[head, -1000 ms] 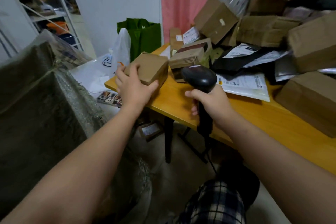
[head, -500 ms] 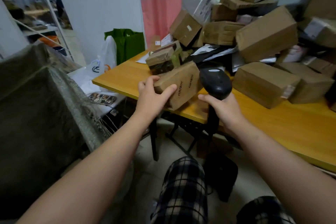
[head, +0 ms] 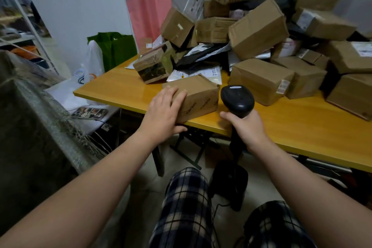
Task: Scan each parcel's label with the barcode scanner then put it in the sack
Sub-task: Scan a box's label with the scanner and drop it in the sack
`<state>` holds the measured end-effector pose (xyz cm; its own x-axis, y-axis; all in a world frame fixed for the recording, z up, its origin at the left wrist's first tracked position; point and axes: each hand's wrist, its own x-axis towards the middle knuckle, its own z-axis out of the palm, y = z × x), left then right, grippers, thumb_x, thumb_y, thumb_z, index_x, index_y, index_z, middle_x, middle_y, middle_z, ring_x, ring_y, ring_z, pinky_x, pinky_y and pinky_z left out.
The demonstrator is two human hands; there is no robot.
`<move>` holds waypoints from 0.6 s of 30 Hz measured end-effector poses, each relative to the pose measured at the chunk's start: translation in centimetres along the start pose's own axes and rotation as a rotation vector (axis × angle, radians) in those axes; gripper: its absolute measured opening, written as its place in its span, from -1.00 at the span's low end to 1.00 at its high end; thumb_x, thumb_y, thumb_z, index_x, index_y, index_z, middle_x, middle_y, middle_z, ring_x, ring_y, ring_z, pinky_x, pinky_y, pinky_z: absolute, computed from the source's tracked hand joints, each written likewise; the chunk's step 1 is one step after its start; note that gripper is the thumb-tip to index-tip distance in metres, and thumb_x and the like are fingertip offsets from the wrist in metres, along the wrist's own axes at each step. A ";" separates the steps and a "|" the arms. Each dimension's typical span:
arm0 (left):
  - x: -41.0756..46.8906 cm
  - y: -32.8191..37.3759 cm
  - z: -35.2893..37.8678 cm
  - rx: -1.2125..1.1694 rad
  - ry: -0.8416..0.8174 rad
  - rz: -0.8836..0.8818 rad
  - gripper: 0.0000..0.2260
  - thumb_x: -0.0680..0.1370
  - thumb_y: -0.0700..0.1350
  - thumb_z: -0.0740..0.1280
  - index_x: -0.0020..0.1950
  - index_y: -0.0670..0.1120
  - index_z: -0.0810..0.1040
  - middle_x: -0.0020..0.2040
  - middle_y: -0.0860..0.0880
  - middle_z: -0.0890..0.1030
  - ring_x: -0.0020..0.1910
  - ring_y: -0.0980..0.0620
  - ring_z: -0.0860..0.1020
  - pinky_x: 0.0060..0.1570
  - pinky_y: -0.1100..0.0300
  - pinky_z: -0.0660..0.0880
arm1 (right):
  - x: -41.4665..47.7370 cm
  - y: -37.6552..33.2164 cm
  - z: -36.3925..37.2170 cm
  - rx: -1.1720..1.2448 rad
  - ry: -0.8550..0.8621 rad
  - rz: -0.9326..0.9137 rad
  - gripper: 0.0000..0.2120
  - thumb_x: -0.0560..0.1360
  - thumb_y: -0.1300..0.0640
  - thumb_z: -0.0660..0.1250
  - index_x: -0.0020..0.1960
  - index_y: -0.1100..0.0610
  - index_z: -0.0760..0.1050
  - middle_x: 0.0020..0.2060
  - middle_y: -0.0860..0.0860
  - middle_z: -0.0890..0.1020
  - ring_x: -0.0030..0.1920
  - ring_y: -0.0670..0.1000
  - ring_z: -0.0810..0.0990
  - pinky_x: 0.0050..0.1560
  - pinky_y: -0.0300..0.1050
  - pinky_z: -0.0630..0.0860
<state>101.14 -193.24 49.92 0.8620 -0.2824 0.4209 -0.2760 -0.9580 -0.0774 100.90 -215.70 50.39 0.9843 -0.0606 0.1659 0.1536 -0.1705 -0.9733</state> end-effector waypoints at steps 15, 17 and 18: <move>3.2 0.9 -1.9 -1.106 -0.028 -0.584 -0.29 0.43 0.02 0.49 0.45 -0.06 0.19 0.31 0.04 0.33 0.31 0.06 0.36 0.31 0.17 0.34 | -0.5 1.1 -0.8 0.134 0.099 -0.098 -0.69 0.42 0.26 0.48 -0.10 -0.11 0.48 -0.15 -0.20 0.56 -0.15 -0.34 0.50 -0.20 -0.57 0.37; 3.4 1.2 -1.2 -1.289 -0.039 -0.639 -0.34 0.45 -0.04 0.47 0.44 -0.07 0.20 0.32 -0.03 0.36 0.26 0.00 0.46 0.25 0.09 0.47 | -0.5 1.1 -0.8 0.123 0.088 -0.107 -0.68 0.42 0.26 0.48 -0.10 -0.13 0.47 -0.15 -0.20 0.56 -0.15 -0.32 0.51 -0.21 -0.59 0.37; 3.4 1.4 -1.0 -1.351 -0.043 -0.655 -0.37 0.47 -0.07 0.45 0.43 -0.06 0.20 0.33 -0.04 0.35 0.23 -0.01 0.49 0.21 0.09 0.51 | -0.5 1.1 -0.8 0.119 0.084 -0.114 -0.68 0.42 0.26 0.48 -0.10 -0.13 0.47 -0.15 -0.20 0.56 -0.14 -0.32 0.51 -0.21 -0.58 0.37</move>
<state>103.28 -195.49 52.13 0.9896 0.1419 0.0221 -0.0002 -0.1526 0.9883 100.48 -216.69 49.32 0.9499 -0.1299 0.2842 0.2781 -0.0639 -0.9584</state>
